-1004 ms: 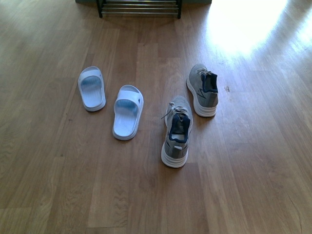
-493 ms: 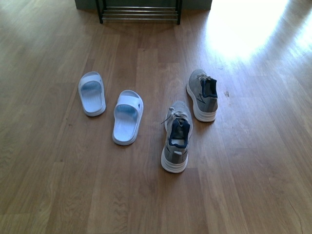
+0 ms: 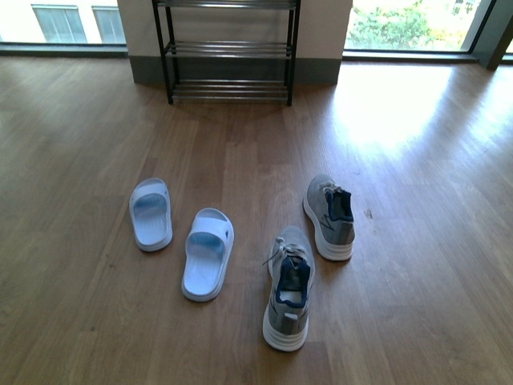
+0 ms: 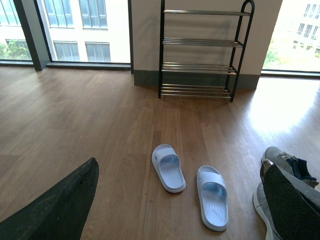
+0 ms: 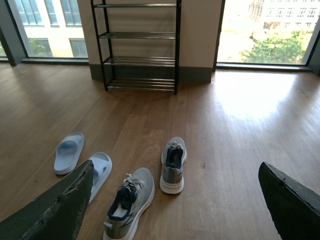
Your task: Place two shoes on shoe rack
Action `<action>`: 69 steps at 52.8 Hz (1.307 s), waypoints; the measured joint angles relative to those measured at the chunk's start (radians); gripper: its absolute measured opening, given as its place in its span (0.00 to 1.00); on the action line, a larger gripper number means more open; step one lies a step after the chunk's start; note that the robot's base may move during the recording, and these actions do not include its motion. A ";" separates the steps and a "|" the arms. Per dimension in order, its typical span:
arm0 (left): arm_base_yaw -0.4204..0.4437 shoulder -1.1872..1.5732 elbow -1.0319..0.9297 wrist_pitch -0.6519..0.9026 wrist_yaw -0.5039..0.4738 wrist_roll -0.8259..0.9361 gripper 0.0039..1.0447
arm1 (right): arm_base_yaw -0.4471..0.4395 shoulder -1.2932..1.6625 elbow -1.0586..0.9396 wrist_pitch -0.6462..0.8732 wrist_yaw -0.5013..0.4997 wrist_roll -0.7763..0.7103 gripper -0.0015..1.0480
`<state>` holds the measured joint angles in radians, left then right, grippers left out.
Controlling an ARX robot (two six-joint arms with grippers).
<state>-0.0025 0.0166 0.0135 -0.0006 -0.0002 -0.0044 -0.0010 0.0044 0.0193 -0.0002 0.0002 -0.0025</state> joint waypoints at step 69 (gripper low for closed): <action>0.000 0.000 0.000 0.000 0.000 0.000 0.91 | 0.000 0.000 0.000 0.000 0.000 0.000 0.91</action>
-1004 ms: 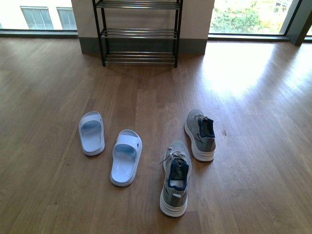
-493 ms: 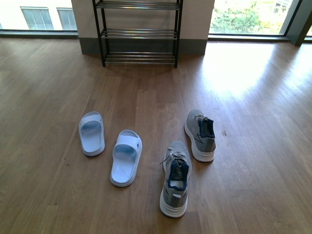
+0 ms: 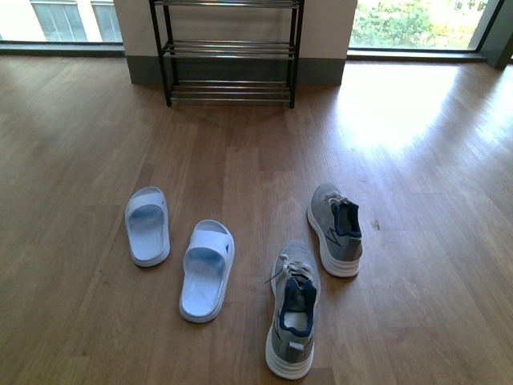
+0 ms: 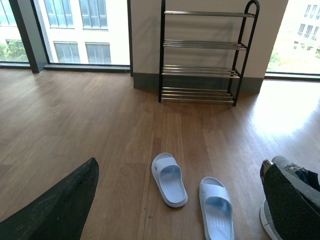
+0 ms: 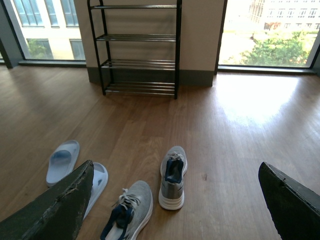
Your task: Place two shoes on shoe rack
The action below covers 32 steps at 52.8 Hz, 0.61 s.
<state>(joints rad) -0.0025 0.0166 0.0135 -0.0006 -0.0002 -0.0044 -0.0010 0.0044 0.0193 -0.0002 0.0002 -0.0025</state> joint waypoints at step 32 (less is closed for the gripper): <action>0.000 0.000 0.000 0.000 0.000 0.000 0.91 | 0.000 0.000 0.000 0.000 0.000 0.000 0.91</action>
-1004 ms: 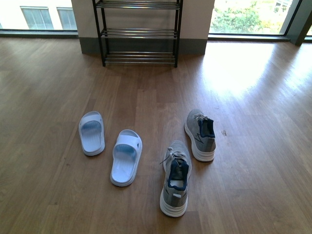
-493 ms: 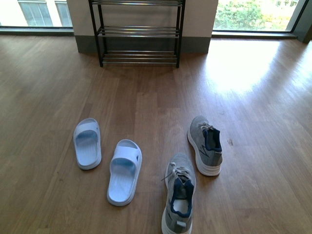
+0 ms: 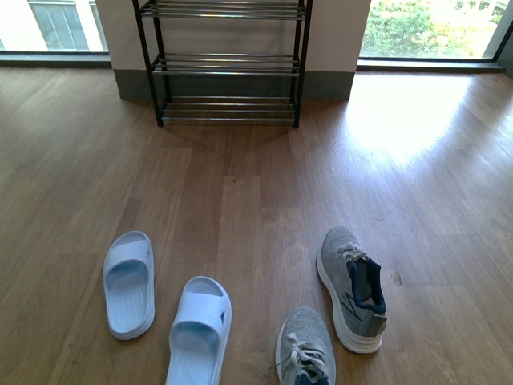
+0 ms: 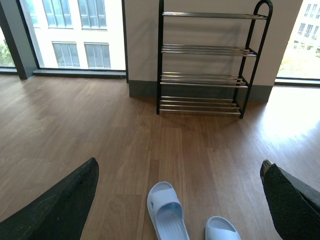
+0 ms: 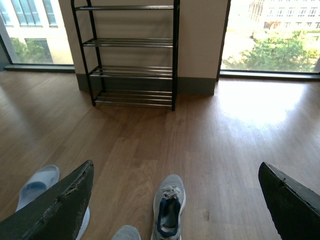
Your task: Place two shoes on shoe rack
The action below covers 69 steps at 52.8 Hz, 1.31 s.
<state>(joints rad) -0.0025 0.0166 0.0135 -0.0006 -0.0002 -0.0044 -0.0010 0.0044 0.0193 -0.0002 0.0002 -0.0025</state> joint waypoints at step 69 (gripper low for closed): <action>0.000 0.000 0.000 0.000 0.000 0.000 0.91 | -0.051 2.319 0.494 0.687 -0.099 -0.136 0.91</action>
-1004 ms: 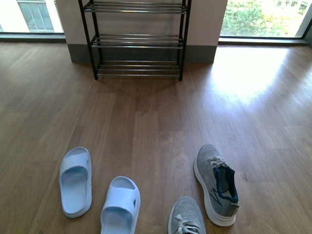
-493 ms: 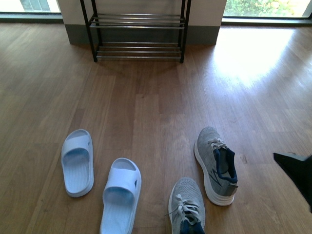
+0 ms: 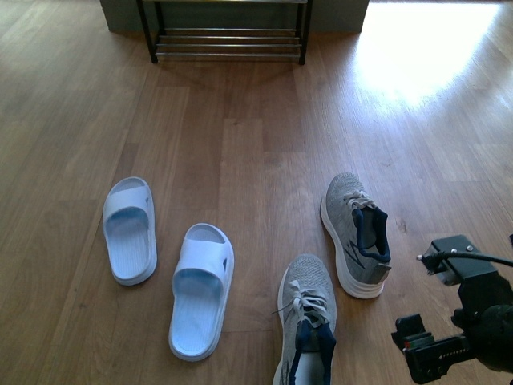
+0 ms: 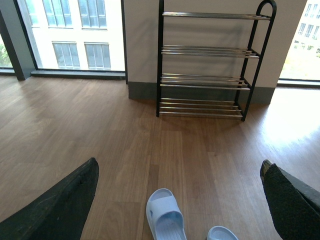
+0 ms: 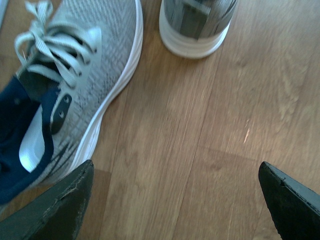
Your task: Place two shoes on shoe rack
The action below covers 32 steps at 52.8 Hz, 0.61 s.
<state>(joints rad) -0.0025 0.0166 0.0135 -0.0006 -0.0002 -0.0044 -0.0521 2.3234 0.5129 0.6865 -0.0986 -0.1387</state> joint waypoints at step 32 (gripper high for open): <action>0.000 0.000 0.000 0.000 0.000 0.000 0.91 | 0.033 0.294 0.182 -0.064 -0.064 0.438 0.91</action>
<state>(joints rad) -0.0025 0.0166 0.0135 -0.0006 -0.0002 -0.0044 -0.0193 2.6175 0.6952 0.6228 -0.1623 0.2996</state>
